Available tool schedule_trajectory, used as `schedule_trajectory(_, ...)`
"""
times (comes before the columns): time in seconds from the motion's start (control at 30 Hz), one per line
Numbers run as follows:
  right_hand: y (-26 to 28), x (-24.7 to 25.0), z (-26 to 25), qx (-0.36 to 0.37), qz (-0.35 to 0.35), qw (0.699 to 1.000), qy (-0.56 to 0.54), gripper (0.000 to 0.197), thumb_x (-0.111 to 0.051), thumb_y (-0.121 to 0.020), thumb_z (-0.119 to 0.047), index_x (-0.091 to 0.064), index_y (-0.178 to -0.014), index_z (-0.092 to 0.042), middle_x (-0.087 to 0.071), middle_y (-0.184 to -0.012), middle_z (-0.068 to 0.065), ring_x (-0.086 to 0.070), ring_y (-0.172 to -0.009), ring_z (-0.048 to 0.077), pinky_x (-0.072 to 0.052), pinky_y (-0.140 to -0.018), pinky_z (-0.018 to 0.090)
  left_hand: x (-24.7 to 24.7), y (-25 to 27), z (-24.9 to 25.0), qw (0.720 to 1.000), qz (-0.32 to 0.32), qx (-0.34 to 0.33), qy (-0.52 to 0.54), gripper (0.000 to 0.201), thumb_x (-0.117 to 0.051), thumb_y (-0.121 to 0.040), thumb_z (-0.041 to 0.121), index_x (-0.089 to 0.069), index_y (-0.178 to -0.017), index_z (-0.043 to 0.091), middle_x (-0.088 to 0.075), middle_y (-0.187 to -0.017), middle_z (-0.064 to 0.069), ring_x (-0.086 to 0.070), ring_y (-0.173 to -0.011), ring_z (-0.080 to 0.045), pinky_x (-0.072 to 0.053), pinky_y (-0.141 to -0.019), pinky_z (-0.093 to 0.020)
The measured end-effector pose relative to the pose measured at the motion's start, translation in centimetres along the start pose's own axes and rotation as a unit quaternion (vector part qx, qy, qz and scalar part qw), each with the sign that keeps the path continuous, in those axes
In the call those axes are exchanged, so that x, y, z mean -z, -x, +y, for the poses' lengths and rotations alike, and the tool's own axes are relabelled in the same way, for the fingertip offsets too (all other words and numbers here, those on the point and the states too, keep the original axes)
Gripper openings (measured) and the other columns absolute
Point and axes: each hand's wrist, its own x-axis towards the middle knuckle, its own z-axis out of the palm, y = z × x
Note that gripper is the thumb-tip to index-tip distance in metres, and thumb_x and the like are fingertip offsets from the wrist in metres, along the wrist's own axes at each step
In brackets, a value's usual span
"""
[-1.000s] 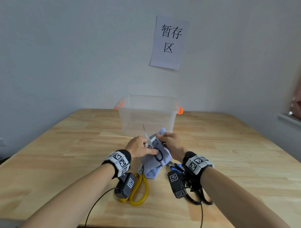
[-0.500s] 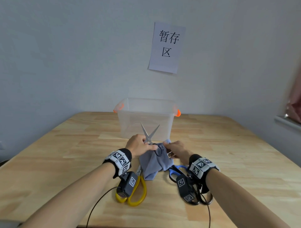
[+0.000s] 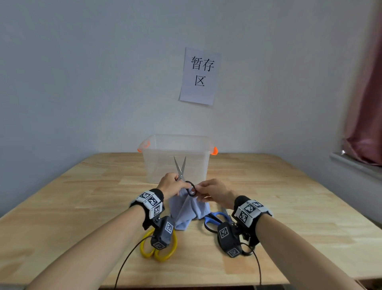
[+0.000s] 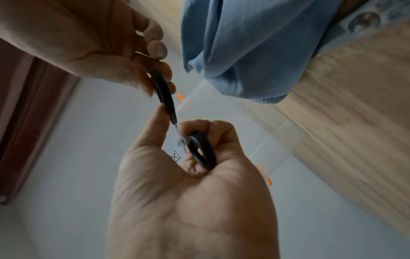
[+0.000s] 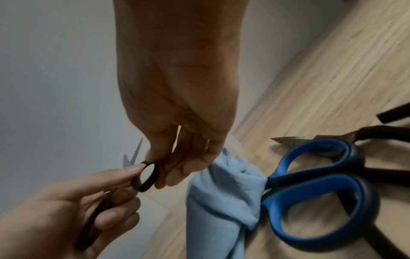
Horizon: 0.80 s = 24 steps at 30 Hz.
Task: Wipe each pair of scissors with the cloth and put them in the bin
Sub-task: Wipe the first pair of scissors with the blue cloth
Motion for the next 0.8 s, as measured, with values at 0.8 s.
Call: schedule_trajectory(0.8, 1.7, -1.9, -1.2, 0.047, 0.113, 0.992, 0.029, 0.015, -0.069, -0.09, -0.003, -0.055, -0.095, -0.007, -0.07, -0.073, 0.011, -0.066, -0.052, 0.012, -0.049, -0.05, 0.019, -2.7, 1.1, 2.2, 0.979, 0.076, 0.07, 0.176, 0.019, -0.052, -0.098, 0.005, -0.061, -0.081, 0.007, -0.062, -0.088, -0.018, -0.054, -0.079, -0.025, -0.039, -0.058, -0.029)
